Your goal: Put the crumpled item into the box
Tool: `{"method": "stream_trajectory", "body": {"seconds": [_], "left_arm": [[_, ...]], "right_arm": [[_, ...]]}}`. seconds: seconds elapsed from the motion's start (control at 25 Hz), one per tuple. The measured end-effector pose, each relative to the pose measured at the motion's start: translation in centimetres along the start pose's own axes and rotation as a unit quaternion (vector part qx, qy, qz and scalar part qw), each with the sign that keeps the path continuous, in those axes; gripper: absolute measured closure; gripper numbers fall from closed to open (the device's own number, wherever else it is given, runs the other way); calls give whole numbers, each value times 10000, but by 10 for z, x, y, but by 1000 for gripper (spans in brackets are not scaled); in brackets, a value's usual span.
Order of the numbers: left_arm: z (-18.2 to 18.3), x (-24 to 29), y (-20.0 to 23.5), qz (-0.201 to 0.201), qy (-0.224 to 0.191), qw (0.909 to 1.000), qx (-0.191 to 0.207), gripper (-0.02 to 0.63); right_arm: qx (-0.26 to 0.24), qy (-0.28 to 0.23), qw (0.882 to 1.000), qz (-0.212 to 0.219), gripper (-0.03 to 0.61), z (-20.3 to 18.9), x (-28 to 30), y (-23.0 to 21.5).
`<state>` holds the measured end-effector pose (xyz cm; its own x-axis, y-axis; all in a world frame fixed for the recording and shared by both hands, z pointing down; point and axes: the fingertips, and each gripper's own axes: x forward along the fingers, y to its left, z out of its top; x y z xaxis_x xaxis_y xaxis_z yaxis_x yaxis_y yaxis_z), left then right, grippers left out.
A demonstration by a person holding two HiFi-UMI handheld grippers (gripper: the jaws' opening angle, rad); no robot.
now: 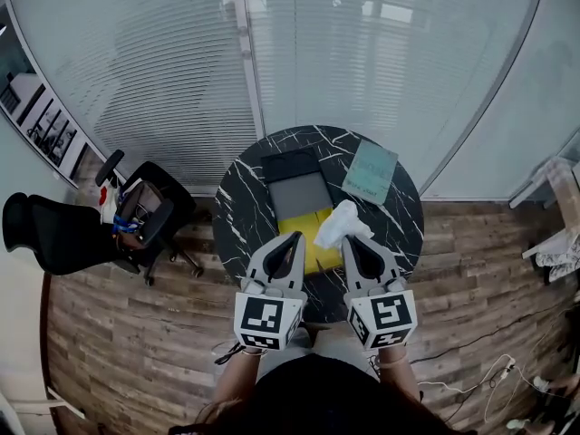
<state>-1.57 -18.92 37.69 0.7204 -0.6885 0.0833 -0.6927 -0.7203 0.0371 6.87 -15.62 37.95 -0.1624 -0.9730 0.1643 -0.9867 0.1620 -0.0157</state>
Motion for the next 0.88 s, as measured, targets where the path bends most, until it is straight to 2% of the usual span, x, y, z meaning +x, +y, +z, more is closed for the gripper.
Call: {"method": "stream_trajectory", "body": {"seconds": [0.24, 0.88], "left_arm": [[-3, 14, 2, 97, 48, 9999, -40, 588], [-7, 39, 20, 639, 130, 9978, -80, 588]], "right_arm": [[-109, 158, 9998, 109, 549, -7, 15, -11], [-425, 593, 9943, 773, 549, -30, 64, -27]]}}
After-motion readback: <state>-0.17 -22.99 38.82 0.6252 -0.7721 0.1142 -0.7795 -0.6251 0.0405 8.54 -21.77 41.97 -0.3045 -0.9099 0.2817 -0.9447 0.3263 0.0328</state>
